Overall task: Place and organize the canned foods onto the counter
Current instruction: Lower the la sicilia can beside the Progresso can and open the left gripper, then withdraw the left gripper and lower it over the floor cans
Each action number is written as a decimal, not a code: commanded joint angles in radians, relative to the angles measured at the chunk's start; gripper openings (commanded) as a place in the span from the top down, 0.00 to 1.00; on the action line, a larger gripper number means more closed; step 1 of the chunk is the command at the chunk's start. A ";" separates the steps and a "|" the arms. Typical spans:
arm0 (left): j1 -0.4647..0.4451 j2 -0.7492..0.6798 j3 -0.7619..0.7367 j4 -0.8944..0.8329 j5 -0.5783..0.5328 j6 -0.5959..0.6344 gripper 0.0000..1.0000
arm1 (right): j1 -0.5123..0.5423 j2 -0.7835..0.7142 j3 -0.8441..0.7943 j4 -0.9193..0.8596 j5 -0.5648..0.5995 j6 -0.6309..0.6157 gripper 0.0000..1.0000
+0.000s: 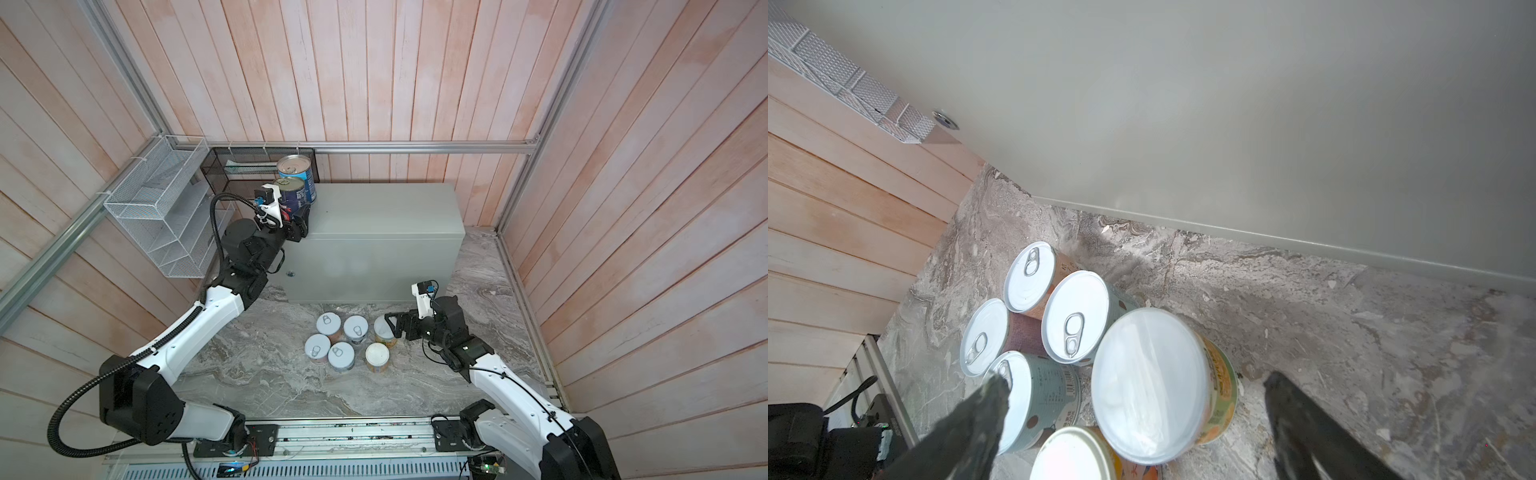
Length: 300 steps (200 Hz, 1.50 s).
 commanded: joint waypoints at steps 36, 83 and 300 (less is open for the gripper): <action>0.005 0.016 0.017 0.024 0.000 0.007 0.49 | -0.004 0.019 0.036 0.019 -0.013 -0.005 0.04; 0.005 0.039 0.043 0.010 -0.026 0.005 0.21 | -0.005 0.019 0.054 0.006 -0.030 0.017 0.05; -0.110 -0.178 -0.098 -0.081 -0.198 0.042 0.00 | -0.007 -0.024 0.013 0.018 -0.031 0.023 0.05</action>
